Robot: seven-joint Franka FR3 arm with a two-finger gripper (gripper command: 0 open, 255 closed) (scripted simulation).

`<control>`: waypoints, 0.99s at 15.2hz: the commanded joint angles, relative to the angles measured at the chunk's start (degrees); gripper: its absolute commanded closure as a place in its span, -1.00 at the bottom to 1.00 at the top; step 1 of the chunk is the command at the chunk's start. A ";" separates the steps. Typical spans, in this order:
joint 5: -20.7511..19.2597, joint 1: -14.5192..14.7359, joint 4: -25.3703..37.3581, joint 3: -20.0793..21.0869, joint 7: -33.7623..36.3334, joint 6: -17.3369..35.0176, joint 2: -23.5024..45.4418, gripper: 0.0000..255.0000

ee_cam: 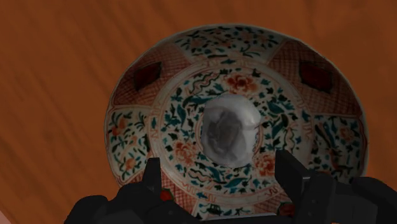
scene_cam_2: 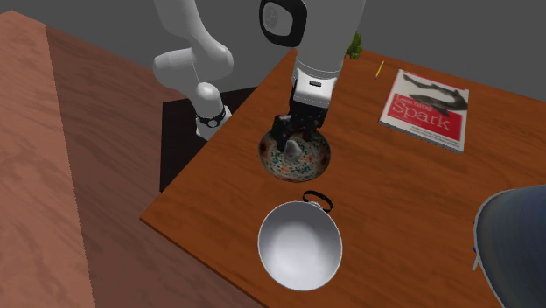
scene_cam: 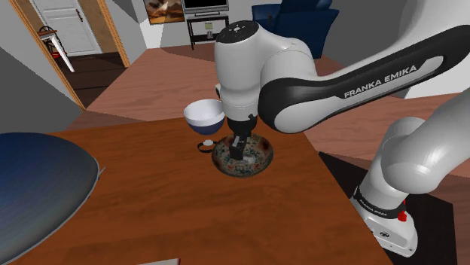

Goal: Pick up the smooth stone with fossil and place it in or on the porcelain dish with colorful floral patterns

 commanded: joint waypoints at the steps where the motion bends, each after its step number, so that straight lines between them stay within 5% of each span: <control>1: 0.00 0.00 0.00 0.00 0.00 0.00 0.00 -1.00; 7: 0.75 0.55 6.13 -0.29 -0.55 -7.48 -1.45 -1.00; 15: 0.75 0.55 6.13 -0.29 -0.55 -7.48 -1.45 -1.00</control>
